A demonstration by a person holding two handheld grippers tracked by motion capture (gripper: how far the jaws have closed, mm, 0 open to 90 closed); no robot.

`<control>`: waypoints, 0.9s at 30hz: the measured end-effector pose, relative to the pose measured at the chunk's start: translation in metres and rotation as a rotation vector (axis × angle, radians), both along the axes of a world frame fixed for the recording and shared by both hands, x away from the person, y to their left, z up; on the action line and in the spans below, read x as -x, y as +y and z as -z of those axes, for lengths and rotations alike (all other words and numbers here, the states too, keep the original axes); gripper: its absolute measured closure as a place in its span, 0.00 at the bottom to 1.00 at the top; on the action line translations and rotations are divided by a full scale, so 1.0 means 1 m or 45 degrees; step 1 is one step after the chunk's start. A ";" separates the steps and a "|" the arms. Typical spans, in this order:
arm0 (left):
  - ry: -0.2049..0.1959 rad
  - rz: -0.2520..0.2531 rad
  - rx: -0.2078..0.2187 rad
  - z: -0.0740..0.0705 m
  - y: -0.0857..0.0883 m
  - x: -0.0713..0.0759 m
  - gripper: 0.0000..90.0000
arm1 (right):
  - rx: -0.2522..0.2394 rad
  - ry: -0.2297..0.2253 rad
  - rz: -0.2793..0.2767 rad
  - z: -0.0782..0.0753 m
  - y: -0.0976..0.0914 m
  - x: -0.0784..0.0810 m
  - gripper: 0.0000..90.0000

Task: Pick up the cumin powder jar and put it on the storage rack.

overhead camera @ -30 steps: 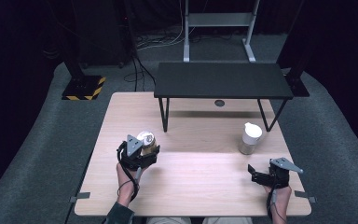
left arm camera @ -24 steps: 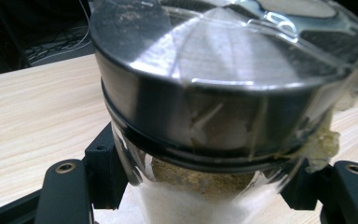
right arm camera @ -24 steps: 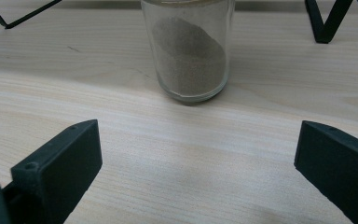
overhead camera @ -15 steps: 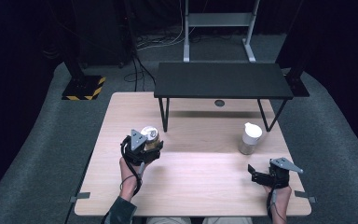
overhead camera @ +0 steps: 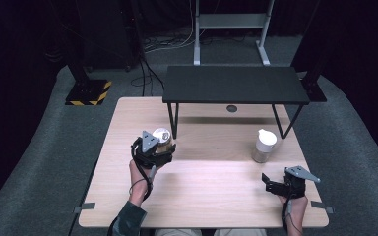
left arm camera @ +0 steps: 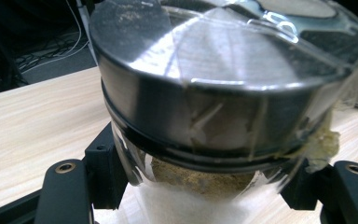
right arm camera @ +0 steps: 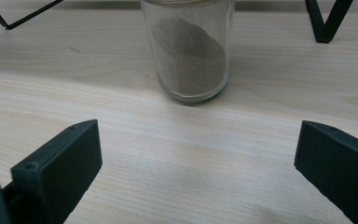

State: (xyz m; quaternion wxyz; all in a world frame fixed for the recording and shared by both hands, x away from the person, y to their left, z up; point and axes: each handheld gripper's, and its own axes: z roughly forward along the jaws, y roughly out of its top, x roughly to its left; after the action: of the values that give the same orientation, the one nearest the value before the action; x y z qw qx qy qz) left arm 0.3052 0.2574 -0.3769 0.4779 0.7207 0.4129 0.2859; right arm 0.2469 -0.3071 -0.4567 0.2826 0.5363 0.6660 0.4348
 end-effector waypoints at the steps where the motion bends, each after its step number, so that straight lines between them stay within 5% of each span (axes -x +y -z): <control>1: 0.000 0.000 0.000 0.000 0.000 0.000 0.34 | 0.000 0.000 0.000 0.000 0.000 0.000 0.00; 23: -0.010 0.011 -0.005 -0.008 -0.004 -0.008 0.34 | -0.001 0.004 0.000 0.000 0.000 0.000 0.00; 27: -0.025 0.045 -0.018 -0.028 -0.012 -0.024 0.34 | -0.003 0.007 -0.003 -0.001 0.000 -0.001 0.00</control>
State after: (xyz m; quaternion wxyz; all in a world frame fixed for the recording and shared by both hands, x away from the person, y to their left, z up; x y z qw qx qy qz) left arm 0.3294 0.2457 -0.3492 0.4818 0.7285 0.3933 0.2873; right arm 0.2477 -0.3075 -0.4562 0.2798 0.5371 0.6668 0.4343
